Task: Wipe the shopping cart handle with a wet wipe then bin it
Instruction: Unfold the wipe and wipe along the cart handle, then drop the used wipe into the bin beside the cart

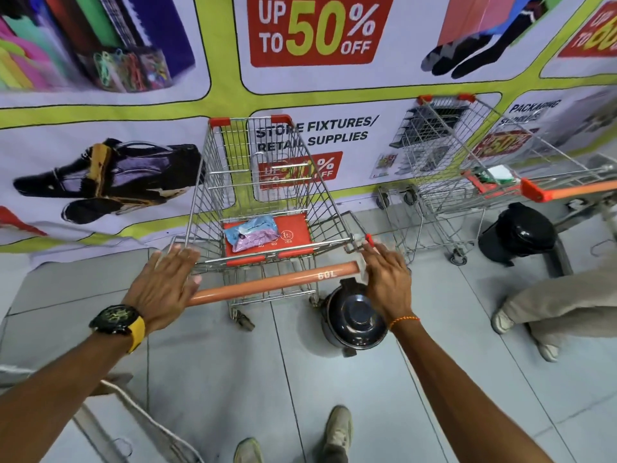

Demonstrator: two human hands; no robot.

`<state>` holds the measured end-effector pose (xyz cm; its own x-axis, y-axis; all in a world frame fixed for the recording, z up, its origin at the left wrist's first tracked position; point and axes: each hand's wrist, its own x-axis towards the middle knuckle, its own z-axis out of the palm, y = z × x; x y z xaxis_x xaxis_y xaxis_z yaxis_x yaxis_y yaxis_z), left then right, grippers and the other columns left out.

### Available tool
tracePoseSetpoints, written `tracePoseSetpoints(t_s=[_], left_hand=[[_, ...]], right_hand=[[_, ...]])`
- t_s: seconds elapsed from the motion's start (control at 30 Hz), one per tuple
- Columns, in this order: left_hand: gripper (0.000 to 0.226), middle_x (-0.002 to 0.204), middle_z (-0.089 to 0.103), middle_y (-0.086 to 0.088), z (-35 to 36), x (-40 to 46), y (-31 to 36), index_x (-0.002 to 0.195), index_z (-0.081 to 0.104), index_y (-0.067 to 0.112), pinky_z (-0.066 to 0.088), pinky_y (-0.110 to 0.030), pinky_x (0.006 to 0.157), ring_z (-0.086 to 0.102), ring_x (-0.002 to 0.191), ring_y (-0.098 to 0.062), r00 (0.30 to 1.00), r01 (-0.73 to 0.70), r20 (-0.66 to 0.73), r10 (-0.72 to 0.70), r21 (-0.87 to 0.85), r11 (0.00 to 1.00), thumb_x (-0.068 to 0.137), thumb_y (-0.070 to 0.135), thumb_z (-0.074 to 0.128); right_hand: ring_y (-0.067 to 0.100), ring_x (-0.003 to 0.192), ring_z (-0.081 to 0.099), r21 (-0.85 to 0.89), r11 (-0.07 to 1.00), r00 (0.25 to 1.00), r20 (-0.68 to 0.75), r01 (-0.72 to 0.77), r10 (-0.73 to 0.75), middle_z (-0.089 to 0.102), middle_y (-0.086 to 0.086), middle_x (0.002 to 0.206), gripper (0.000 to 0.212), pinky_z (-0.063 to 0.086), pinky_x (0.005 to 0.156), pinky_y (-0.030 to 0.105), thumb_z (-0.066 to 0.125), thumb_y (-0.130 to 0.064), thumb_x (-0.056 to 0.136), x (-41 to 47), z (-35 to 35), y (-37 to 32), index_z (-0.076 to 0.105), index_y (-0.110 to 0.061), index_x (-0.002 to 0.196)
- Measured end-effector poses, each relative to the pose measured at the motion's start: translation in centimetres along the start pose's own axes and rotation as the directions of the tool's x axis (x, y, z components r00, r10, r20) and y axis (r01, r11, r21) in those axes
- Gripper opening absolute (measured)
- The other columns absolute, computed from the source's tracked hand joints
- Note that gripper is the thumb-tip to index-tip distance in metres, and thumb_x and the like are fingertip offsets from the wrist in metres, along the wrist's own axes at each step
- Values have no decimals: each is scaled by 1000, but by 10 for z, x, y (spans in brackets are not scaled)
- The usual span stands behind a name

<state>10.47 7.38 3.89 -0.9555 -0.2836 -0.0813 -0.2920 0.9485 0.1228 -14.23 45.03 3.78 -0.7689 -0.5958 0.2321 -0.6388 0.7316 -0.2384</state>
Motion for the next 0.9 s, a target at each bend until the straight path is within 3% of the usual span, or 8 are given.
tracePoseSetpoints(t_s=[0.13,0.27,0.33,0.43,0.57,0.67,0.8,0.9], left_hand=[[74,154,34,-13,-8,21,46,149,29,15,-9,-37,118,28,144,-29,997,-71,34,69,60,996,93,60,14],[70,158,26,-10,-11,59,133,150,25,18,2,-44,120,22,146,-26,991,-127,46,128,-10,992,95,61,17],[69,157,28,-10,-11,83,176,149,26,18,6,-45,120,24,146,-26,986,-161,28,162,-31,986,95,59,18],[67,157,30,-10,-9,112,230,150,25,20,10,-48,119,25,145,-26,981,-189,18,192,-95,977,96,60,19],[69,160,18,-7,1,143,287,151,15,24,4,-47,120,14,148,-24,967,-237,67,246,-122,964,94,64,16],[70,162,12,-4,7,159,306,152,14,25,6,-49,120,12,149,-23,956,-253,108,271,-152,955,93,64,16],[66,163,6,-3,19,167,307,151,12,30,9,-51,120,10,149,-23,959,-220,125,253,-232,948,94,60,23],[65,163,8,-3,22,170,307,151,14,29,12,-52,119,12,149,-23,956,-236,119,268,-230,944,94,57,27]], right_hand=[[28,82,70,321,922,968,-54,-216,245,75,9,92,46,55,65,37,41,-32,79,3,-26,32,68,-19,114],[37,77,67,554,635,773,24,-538,634,72,17,80,15,51,70,42,59,-17,86,4,-33,74,66,-9,97],[30,77,66,623,533,733,97,-572,674,70,9,76,20,49,73,36,66,-31,87,7,-39,91,69,-12,84],[14,77,65,661,437,722,236,-610,650,70,-1,81,5,53,77,23,74,-20,85,6,-48,110,68,-20,86],[19,83,72,635,419,698,280,-649,659,76,-3,85,7,60,85,42,70,-14,82,-1,-33,147,72,-20,82],[24,85,73,661,330,641,301,-674,706,76,0,88,8,63,75,50,70,-18,82,-3,-29,164,73,-25,81],[29,79,71,727,172,569,345,-665,747,77,14,90,15,63,69,45,76,-9,82,-10,-31,169,76,-20,73],[27,80,76,704,138,526,370,-696,765,78,9,81,18,62,75,37,80,-24,81,-16,-25,170,76,-10,71]])
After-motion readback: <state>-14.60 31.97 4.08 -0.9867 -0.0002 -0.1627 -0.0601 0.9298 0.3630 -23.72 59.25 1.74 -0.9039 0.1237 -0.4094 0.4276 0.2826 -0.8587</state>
